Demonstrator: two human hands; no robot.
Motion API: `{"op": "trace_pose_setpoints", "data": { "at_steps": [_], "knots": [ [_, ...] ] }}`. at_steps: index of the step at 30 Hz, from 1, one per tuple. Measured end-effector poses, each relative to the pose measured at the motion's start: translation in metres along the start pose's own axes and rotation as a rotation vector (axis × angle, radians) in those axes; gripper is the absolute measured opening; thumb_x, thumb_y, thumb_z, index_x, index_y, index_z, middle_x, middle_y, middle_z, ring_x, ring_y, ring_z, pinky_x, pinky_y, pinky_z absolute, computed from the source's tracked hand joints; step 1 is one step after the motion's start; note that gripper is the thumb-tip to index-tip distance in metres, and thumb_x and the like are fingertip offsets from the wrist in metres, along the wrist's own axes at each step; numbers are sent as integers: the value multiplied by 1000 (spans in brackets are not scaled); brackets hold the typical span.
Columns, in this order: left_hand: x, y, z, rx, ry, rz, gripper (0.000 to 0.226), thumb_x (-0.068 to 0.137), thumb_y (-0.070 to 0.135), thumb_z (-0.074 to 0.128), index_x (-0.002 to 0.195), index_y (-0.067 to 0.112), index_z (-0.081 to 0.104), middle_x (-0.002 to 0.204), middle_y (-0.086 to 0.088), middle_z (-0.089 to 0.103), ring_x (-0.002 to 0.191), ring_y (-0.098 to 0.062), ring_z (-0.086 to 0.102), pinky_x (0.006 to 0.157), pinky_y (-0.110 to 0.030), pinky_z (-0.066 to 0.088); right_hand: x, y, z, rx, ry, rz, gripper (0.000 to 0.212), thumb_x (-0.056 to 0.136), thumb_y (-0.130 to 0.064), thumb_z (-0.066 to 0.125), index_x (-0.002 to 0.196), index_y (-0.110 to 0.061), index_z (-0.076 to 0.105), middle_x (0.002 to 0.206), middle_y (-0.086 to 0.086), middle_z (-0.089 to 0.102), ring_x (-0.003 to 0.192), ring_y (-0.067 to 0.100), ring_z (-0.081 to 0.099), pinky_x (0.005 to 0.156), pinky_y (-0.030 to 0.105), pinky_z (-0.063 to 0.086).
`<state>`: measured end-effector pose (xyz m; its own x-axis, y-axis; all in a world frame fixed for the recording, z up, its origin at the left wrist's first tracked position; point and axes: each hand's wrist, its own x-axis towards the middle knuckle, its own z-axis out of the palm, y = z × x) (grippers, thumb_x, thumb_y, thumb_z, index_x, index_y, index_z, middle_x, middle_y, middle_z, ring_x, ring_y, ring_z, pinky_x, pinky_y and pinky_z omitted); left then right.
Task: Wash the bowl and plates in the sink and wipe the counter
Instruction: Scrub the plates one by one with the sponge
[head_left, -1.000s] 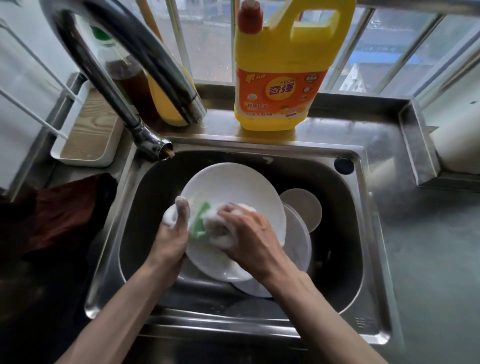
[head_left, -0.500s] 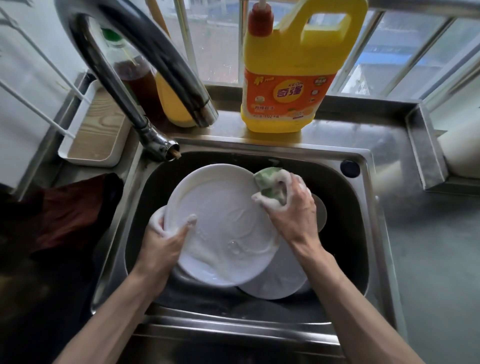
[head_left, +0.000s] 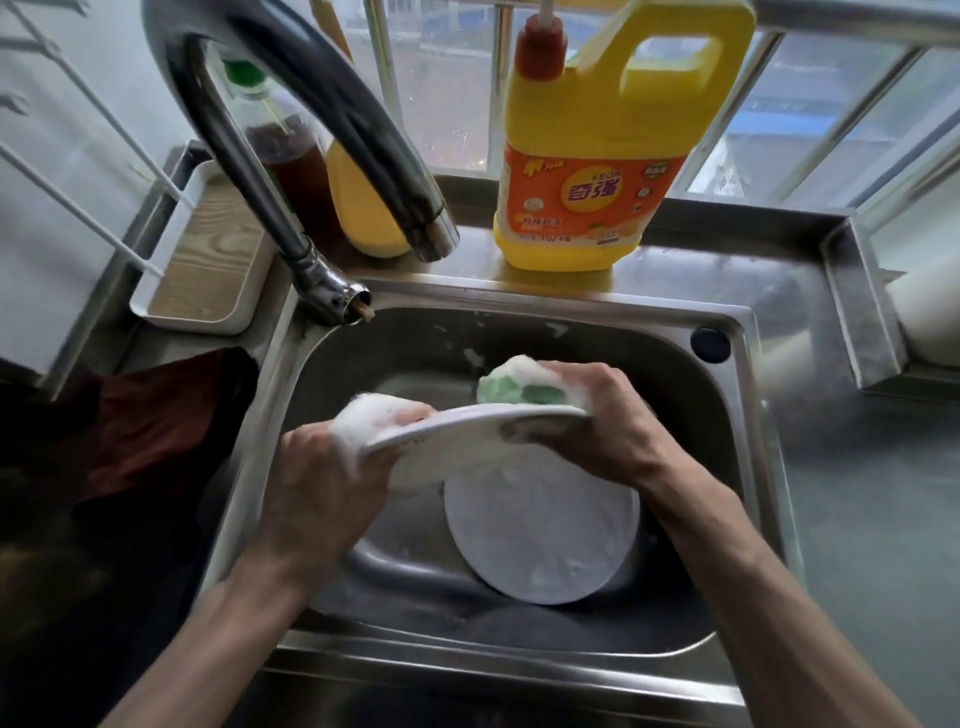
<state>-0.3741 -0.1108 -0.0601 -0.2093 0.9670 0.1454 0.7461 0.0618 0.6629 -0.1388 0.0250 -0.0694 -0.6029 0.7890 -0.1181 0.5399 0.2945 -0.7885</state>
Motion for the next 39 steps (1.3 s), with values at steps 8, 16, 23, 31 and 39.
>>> {"op": "trace_pose_setpoints", "data": {
  "at_steps": [8,16,23,31,39],
  "knots": [
    [-6,3,7,154,14,53,33,94,28,60,126,35,69,112,9,74,93,-17,73,75,-38,60,-17,-6,30,-259,388,-395,62,58,12,86,115,-9,75,122,19,72,108,43,71,88,57,59],
    [-1,-6,26,-1291,-58,-923,60,106,52,37,135,6,62,134,-18,67,125,-31,64,103,-46,51,-26,5,36,-203,606,-424,56,57,15,85,106,-12,75,109,23,75,107,36,66,100,29,45],
    [11,-1,42,-1397,48,-1071,53,78,6,75,130,0,66,121,-21,72,111,-33,71,83,-42,63,-41,13,42,-282,56,-206,87,74,-10,79,142,-45,39,148,10,49,134,40,48,103,51,51],
    [-13,-6,43,-1339,-15,-833,42,89,3,65,131,6,65,121,-18,73,105,-27,73,77,-33,62,-47,-6,50,-66,-30,-154,42,103,-37,59,143,-45,54,144,-12,38,138,14,34,113,45,41],
    [-16,-19,37,-1355,-27,-833,63,83,5,77,142,4,54,131,-24,66,114,-32,69,81,-37,62,-5,-9,74,-252,220,-124,37,103,-36,58,140,-36,58,150,1,38,132,31,42,104,46,40]
  ]
}}
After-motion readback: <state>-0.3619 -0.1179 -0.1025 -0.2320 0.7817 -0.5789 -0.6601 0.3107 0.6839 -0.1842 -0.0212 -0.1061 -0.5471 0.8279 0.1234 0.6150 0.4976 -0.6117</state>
